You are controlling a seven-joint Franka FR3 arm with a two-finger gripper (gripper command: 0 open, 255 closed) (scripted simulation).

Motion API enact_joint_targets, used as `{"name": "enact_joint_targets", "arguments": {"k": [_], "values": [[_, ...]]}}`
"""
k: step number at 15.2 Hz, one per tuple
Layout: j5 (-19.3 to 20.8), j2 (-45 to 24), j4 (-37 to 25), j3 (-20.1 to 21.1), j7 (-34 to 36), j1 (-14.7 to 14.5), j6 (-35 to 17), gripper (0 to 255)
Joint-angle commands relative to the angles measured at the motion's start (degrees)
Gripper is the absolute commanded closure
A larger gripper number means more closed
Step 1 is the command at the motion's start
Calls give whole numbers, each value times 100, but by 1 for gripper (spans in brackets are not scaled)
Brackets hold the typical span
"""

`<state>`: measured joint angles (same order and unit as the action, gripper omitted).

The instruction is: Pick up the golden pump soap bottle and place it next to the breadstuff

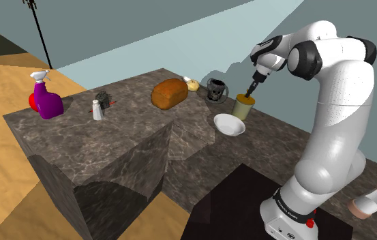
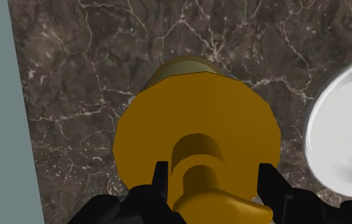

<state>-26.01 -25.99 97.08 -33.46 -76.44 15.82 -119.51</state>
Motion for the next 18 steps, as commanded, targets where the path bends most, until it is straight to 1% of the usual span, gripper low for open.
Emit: {"name": "enact_joint_targets", "arguments": {"k": [1, 8, 18], "values": [[0, 1, 0, 0, 0, -1, 0, 255], [156, 176, -221, -77, 140, -31, 355, 255], [356, 384, -713, -167, 346, -37, 995, 255]]}}
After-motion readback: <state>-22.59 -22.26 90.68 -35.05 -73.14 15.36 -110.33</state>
